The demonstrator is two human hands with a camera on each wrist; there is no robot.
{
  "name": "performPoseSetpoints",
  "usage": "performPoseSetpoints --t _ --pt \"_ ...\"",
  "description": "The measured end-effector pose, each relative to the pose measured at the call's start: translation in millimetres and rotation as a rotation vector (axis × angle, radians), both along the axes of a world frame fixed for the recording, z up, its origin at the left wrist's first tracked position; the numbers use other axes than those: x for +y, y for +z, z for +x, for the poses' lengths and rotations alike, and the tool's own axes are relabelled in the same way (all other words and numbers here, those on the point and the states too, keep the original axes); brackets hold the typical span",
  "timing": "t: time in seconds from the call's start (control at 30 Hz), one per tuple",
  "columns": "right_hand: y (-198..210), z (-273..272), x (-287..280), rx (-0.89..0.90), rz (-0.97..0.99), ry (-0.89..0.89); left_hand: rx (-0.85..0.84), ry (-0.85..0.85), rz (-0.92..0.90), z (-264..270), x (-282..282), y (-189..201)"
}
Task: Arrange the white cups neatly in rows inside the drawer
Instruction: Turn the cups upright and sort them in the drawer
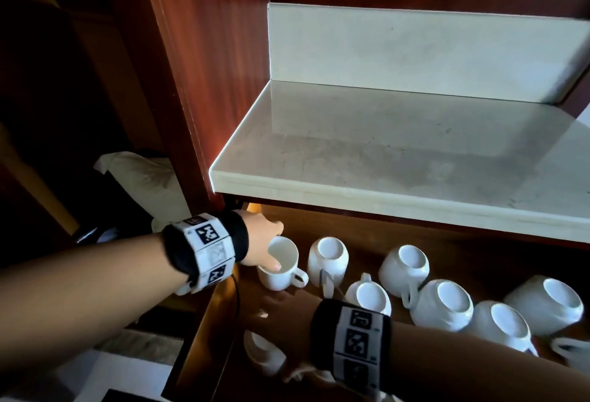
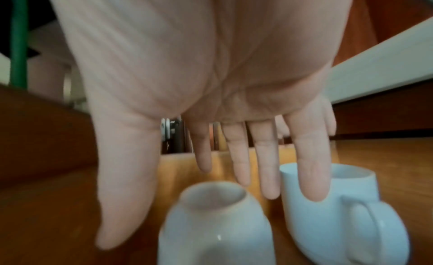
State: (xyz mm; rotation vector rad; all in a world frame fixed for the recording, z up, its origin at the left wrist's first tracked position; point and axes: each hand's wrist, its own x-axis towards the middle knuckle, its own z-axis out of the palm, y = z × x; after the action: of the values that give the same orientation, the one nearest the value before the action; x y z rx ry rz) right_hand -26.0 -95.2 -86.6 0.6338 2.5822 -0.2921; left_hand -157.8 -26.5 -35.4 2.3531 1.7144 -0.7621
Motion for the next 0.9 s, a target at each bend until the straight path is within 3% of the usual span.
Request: performPoseSetpoints --t 0.1,0.27,0.4,0.53,0.6,0.7,0.8,0.9 --pt "-12 -17 -1 -0.111 -0.027 -0.015 -0.092 0.046 0.021 -19 -13 7" --pt "-6 -23 -5 -0.099 -0.025 0.001 -0.215 0.129 0.012 -39 -30 6" --pt "18 -3 1 0.111 -0.001 -0.061 -0.321 0.153 0.028 -56 -35 14" --pt "58 31 19 0.484 -0.105 -0.37 -0.516 0.188 -0.062 -67 -41 24" --pt "68 45 31 0.711 -0.343 -0.61 -0.606 0.16 -0.109 -65 -44 27" --pt "68 58 42 1.072 -0.93 -0.915 -0.828 0.043 -0.03 -56 -49 32" --pt "70 62 40 1.097 -1.384 -1.006 -1.11 -0.041 0.079 -43 -54 34" --pt "72 63 36 1.061 -1.45 -1.044 -1.26 -0.033 0.157 -29 -58 36"
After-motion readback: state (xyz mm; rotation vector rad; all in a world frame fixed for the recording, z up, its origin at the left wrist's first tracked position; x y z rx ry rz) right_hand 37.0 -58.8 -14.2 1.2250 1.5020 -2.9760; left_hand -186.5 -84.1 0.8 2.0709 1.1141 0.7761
